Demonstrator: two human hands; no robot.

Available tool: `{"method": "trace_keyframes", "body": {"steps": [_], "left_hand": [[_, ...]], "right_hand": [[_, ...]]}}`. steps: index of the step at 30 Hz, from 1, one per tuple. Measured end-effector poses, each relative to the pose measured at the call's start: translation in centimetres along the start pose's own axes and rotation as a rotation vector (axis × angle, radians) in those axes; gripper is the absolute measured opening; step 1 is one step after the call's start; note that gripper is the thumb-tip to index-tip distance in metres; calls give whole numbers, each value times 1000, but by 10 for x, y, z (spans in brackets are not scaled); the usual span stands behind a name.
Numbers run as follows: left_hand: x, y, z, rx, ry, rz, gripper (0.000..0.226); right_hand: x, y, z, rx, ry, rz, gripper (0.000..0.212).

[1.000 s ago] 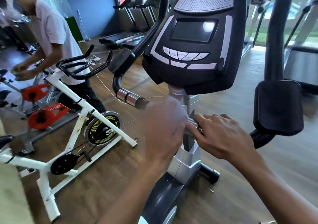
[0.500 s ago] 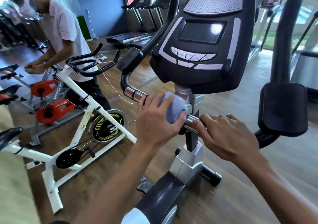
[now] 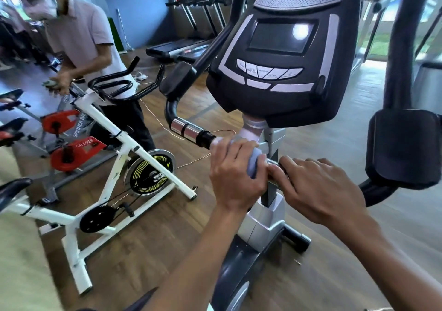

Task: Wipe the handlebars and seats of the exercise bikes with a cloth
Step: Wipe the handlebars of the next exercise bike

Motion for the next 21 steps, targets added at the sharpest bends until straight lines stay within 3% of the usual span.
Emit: {"method": "trace_keyframes", "body": {"steps": [3, 7, 10, 13, 17, 19, 21], "left_hand": [[21, -2, 18, 84, -167, -2, 27], [58, 10, 44, 8, 134, 24, 26], [3, 2, 14, 61, -108, 0, 24], [3, -1, 24, 108, -289, -40, 26], [33, 3, 52, 62, -4, 1, 24], [13, -1, 31, 88, -15, 20, 24], [-4, -2, 12, 136, -141, -20, 25]], "right_hand": [[2, 2, -3, -2, 12, 1, 63], [2, 0, -2, 2, 24, 1, 72], [3, 1, -3, 18, 36, 7, 57], [6, 7, -4, 23, 44, 18, 55], [2, 4, -4, 37, 7, 27, 73], [3, 4, -5, 41, 2, 36, 67], [5, 6, -5, 60, 3, 46, 59]]}}
Point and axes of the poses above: each hand's wrist, its own z-axis towards the middle knuckle, its own y-axis out of the back of the hand, x = y × z, the point moved 10 cm from there along z, towards the middle knuckle, and after that the axes turned 3 degrees about z, right-handed, at the moved point
